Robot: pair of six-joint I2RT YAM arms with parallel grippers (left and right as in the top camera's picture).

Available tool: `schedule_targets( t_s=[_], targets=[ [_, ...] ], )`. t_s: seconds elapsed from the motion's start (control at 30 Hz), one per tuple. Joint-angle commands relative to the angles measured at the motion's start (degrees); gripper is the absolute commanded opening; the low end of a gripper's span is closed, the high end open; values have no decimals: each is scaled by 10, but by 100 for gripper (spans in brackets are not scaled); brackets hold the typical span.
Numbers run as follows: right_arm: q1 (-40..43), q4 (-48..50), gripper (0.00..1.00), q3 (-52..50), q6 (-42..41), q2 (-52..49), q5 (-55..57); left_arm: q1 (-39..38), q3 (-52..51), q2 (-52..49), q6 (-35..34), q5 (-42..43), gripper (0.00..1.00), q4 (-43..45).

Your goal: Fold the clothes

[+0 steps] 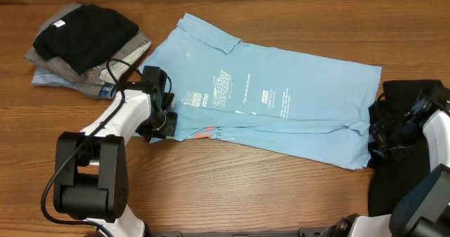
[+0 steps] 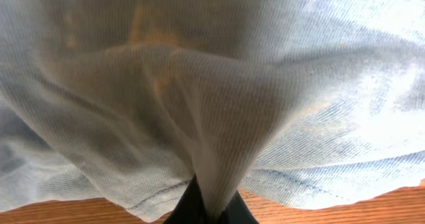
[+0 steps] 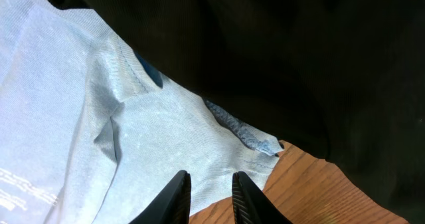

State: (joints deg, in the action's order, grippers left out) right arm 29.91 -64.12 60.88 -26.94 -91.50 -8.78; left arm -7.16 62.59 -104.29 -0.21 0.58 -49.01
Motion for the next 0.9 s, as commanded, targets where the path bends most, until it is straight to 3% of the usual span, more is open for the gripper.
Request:
schedule_targets(
  t_s=[0.0, 0.33, 0.73, 0.77, 0.8, 0.87],
  targets=[
    [-2, 2, 25, 11, 4, 12, -3, -4, 25, -9, -7, -5, 4, -18],
    [-2, 8, 25, 11, 3, 12, -3, -4, 159, -9, -6, -6, 4, -119],
    [-2, 20, 25, 11, 3, 12, -3, -4, 149, -15, -7, -5, 11, 74],
    [-2, 21, 25, 11, 3, 12, -3, -4, 147, -15, -8, -5, 17, 85],
    [-2, 21, 25, 11, 3, 12, -3, -4, 146, -16, -14, -6, 34, 96],
    [-2, 21, 25, 11, 3, 12, -3, -4, 146, -17, -16, -6, 56, 108]
  ],
)
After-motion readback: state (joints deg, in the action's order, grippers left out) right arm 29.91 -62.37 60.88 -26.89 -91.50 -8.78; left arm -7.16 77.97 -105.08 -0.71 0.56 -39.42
